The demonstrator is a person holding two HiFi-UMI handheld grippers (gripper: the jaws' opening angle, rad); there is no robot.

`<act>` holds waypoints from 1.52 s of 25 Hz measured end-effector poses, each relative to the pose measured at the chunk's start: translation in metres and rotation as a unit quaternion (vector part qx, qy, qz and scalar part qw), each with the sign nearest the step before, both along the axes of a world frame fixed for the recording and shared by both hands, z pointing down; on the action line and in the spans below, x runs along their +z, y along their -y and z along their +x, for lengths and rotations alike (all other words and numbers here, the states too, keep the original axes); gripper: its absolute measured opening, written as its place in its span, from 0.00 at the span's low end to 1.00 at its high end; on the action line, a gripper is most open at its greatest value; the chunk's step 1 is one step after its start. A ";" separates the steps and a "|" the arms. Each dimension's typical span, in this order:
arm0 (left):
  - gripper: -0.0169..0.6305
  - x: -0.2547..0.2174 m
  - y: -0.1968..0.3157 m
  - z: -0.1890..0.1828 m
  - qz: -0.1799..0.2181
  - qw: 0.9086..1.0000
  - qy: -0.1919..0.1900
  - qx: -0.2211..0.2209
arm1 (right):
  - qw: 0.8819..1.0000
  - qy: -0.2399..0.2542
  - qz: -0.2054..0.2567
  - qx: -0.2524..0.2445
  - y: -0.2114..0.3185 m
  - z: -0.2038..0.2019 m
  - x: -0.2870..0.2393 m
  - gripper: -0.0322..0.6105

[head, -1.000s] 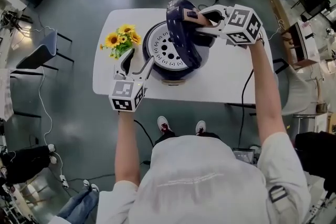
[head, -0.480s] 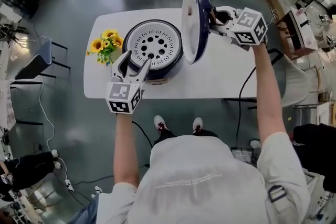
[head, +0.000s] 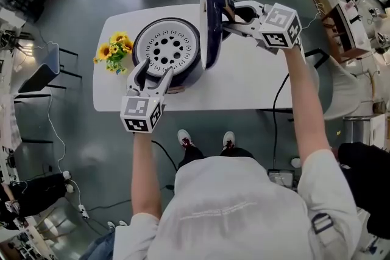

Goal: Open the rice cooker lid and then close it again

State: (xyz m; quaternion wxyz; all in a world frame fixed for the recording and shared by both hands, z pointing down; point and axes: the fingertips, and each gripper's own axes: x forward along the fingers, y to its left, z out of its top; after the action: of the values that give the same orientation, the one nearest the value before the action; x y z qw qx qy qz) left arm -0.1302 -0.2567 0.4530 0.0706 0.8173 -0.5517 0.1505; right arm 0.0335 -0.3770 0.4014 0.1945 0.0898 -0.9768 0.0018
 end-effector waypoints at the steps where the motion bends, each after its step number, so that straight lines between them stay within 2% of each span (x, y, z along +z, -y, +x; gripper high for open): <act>1: 0.50 0.001 -0.001 0.001 0.000 1.000 0.000 -0.001 | 1.000 -0.002 0.000 0.001 0.000 0.001 0.001 0.36; 7: 0.50 -0.003 -0.005 -0.001 0.005 1.000 0.000 -0.003 | 0.999 -0.001 0.000 0.036 0.001 0.015 0.003 0.44; 12: 0.50 -0.013 -0.008 -0.006 0.015 1.000 0.003 0.000 | 0.993 0.053 -0.008 0.108 -0.005 0.042 -0.011 0.49; 15: 0.50 -0.021 -0.009 -0.007 0.023 1.000 0.009 0.005 | 0.982 0.078 -0.002 0.173 -0.016 0.063 -0.018 0.49; 19: 0.50 -0.034 -0.012 -0.007 0.037 0.999 0.013 0.012 | 0.963 0.083 0.016 0.255 -0.043 0.090 -0.023 0.48; 26: 0.50 -0.053 -0.024 -0.005 0.056 0.998 0.009 0.020 | 0.934 0.093 0.041 0.342 -0.097 0.119 -0.034 0.47; 30: 0.49 -0.065 -0.033 -0.006 0.064 0.998 0.009 0.021 | 0.923 0.096 0.055 0.370 -0.124 0.123 -0.043 0.46; 38: 0.49 -0.070 -0.042 -0.002 0.067 0.997 0.006 0.024 | 0.923 0.098 0.057 0.368 -0.139 0.121 -0.047 0.46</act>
State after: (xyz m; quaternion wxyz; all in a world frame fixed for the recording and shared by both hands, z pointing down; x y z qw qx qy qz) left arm -0.1322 -0.2144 0.3825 0.0086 0.8324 -0.5409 0.1201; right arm 0.1545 -0.2379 0.3546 0.0781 0.4534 -0.8875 0.0267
